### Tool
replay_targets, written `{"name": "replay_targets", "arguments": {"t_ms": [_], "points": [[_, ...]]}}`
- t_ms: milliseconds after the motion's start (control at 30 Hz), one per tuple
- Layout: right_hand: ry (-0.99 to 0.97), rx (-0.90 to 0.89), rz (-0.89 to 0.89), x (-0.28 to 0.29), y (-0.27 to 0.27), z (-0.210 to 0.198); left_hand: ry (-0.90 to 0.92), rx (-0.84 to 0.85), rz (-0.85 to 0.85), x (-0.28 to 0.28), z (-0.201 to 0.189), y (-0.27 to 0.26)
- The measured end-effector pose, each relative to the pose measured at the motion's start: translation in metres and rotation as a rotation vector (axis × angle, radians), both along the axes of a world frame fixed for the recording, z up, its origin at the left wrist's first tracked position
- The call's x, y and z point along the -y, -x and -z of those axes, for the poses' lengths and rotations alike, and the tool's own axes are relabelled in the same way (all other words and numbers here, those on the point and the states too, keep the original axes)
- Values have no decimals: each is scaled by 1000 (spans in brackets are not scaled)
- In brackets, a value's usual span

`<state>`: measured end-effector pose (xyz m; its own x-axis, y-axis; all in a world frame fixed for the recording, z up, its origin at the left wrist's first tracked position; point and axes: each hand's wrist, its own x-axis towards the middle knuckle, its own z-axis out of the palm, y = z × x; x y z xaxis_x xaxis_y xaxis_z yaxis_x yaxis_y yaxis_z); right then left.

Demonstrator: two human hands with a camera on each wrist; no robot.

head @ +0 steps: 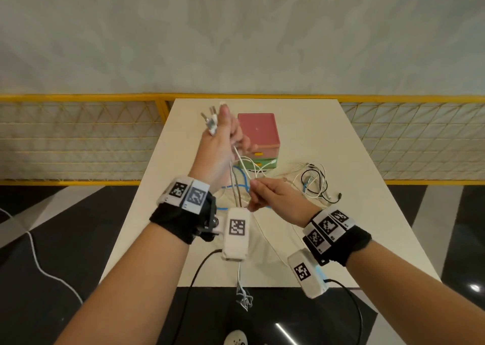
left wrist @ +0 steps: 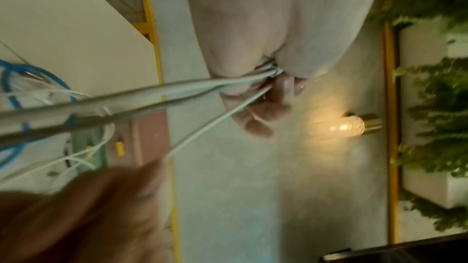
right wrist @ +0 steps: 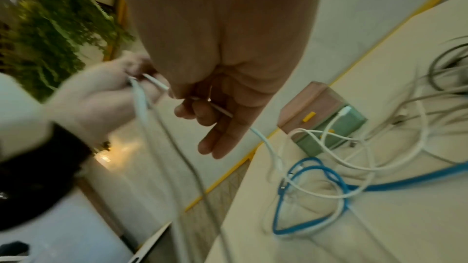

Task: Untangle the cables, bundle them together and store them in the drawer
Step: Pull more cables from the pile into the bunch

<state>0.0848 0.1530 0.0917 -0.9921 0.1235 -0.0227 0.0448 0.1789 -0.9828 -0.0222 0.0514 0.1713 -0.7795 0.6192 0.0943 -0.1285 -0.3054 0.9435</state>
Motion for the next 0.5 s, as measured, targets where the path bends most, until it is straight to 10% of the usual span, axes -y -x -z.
{"name": "replay_targets", "arguments": {"t_ms": [333, 500], "points": [[-411, -13, 48, -51, 10, -5, 13, -210, -14, 36, -53, 21], [-645, -119, 148, -52, 17, -64, 369, -377, 114, 28, -37, 14]]}}
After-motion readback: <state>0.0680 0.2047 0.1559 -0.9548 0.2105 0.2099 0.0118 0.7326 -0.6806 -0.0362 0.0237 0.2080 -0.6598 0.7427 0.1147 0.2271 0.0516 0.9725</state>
